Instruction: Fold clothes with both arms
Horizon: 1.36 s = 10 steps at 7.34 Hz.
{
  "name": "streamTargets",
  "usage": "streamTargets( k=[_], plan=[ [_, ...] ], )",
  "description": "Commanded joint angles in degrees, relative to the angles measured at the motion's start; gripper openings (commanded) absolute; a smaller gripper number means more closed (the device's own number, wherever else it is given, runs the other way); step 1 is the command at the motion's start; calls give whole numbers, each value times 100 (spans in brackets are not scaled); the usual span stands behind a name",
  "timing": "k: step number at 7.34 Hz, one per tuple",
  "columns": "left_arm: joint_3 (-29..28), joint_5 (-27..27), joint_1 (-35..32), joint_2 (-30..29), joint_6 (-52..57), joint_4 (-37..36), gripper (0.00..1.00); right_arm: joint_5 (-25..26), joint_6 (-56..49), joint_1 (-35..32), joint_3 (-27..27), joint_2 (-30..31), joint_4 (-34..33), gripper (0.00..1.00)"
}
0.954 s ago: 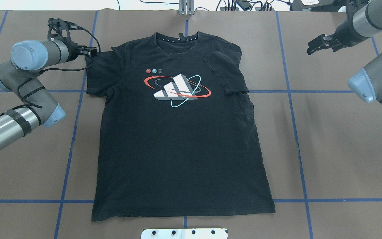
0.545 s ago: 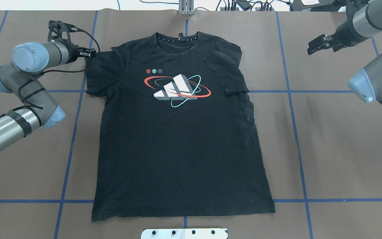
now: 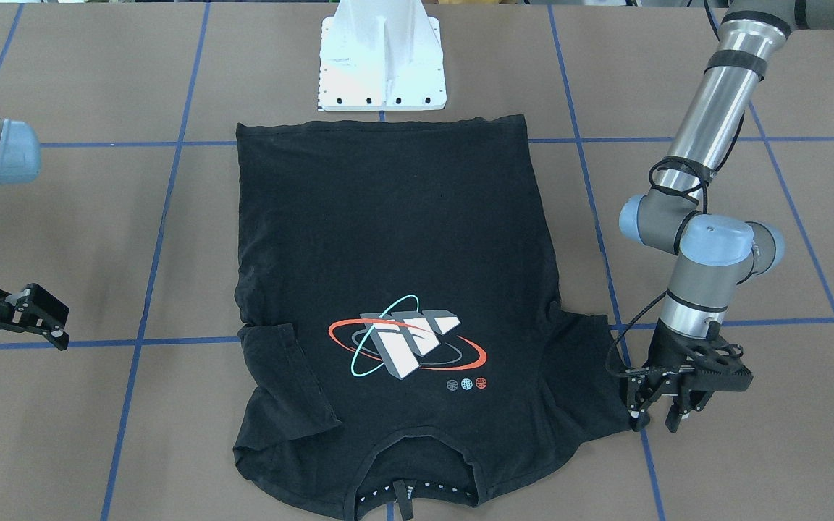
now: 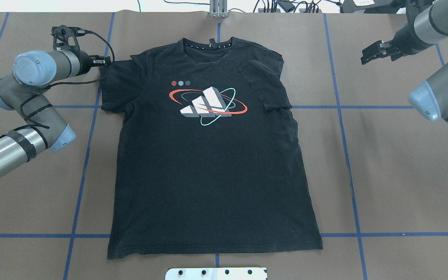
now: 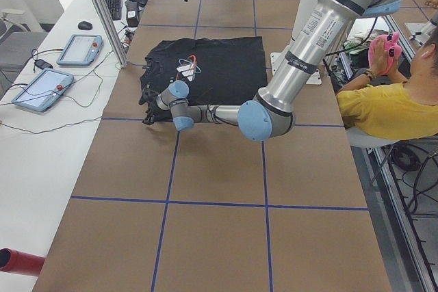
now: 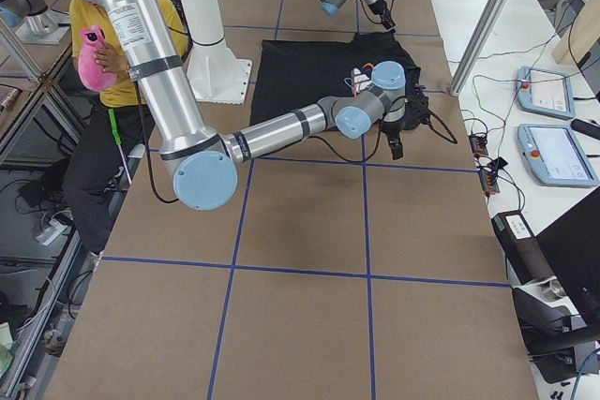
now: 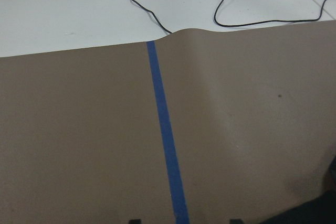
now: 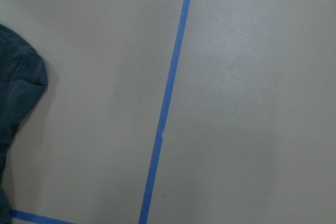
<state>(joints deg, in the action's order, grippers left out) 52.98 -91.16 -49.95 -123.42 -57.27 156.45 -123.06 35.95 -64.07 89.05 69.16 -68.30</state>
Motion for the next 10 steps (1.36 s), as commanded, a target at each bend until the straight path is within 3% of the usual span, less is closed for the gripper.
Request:
streamTargets(
  k=[1,5,7,10],
  plan=[
    [1,20,47,19,-109,17,63,1,0,0,7,9,1,100],
    [-7,29,91,19,-135,70,48,1,0,0,-11,9,1,100],
    [1,20,91,19,-135,70,19,1,0,0,-37,9,1,100],
    [1,-6,82,28,-82,70,20,1,0,0,-46,1,1,100]
  ],
)
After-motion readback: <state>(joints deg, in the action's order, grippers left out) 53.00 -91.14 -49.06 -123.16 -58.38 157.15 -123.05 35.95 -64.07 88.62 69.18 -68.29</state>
